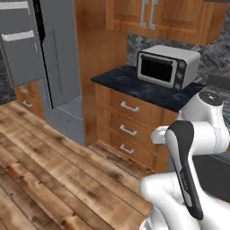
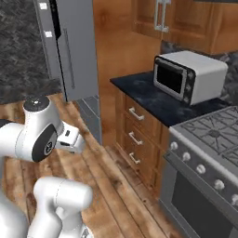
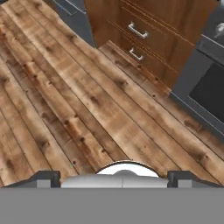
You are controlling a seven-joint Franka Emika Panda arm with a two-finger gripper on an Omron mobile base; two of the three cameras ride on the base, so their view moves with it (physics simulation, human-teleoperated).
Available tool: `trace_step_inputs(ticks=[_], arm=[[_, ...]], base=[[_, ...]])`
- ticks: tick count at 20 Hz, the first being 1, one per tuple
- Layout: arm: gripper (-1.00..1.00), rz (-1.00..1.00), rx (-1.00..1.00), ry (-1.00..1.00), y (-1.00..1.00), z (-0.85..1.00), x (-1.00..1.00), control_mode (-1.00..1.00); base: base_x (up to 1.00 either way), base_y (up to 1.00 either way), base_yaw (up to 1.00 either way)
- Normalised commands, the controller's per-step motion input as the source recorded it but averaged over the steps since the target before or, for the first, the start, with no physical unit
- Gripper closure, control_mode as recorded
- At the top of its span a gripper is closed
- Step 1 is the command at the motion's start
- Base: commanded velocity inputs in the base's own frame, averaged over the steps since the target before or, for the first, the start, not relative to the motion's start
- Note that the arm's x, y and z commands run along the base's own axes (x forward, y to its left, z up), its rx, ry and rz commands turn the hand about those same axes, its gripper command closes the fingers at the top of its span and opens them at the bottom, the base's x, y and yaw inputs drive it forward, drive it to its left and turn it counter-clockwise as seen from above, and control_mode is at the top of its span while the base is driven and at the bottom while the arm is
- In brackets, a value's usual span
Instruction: Retrieve the sausage and cheese from the fridge and place them on the cutting board on the counter.
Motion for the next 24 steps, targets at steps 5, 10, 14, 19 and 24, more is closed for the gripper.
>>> trace_step_inputs(ticks=[5,10,14,19,24], arm=[[-1.0,0.0,0.0,0.0,0.0,0.0,0.0,1.0],[-1.0,0.0,0.0,0.0,0.0,0.0,0.0,1.0],[-1.0,0.0,0.0,0.0,0.0,0.0,0.0,1.0],[-1.0,0.0,0.0,0.0,0.0,0.0,0.0,1.0],[-1.0,0.0,0.0,0.0,0.0,0.0,0.0,1.0]], base=[[0.53,1.0,0.37],[1.0,1.0,0.01],[1.0,1.0,0.0],[1.0,1.0,0.0],[1.0,1.0,-0.01]])
